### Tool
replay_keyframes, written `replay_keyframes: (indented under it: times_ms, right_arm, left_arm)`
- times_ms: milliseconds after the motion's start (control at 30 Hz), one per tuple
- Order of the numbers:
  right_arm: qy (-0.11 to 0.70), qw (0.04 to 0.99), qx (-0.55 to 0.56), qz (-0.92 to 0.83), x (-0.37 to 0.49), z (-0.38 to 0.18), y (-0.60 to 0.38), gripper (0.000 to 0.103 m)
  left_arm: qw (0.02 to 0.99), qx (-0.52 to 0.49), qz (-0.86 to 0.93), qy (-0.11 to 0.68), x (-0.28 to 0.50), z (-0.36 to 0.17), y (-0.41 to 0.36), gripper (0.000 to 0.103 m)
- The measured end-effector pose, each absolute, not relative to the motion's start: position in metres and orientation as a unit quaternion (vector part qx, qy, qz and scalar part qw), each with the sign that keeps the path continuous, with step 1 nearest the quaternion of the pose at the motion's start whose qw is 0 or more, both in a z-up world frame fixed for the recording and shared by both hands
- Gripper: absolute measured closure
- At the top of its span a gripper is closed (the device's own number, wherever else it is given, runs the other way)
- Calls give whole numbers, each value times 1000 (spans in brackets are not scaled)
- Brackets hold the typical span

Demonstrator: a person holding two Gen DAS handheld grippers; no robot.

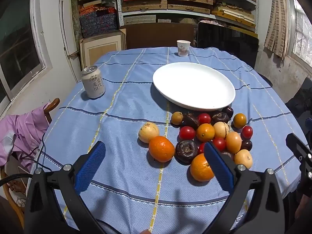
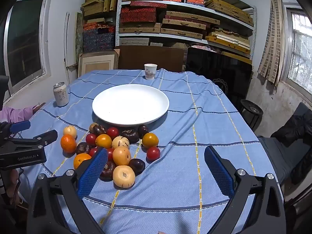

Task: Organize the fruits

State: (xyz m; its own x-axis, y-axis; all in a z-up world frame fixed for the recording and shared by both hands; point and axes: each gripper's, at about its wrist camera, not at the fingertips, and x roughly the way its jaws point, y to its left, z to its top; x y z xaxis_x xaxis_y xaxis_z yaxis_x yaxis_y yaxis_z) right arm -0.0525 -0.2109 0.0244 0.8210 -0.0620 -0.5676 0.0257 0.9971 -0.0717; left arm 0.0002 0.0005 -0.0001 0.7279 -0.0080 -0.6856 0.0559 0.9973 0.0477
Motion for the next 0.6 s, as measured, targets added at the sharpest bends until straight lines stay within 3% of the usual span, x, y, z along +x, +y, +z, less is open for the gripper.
replay_keyframes:
  times_ms: [600]
  right_arm:
    - [302, 953, -30, -20, -53, 24, -211, 3]
  left_arm:
    - [930, 39, -14, 365, -1, -3, 1, 4]
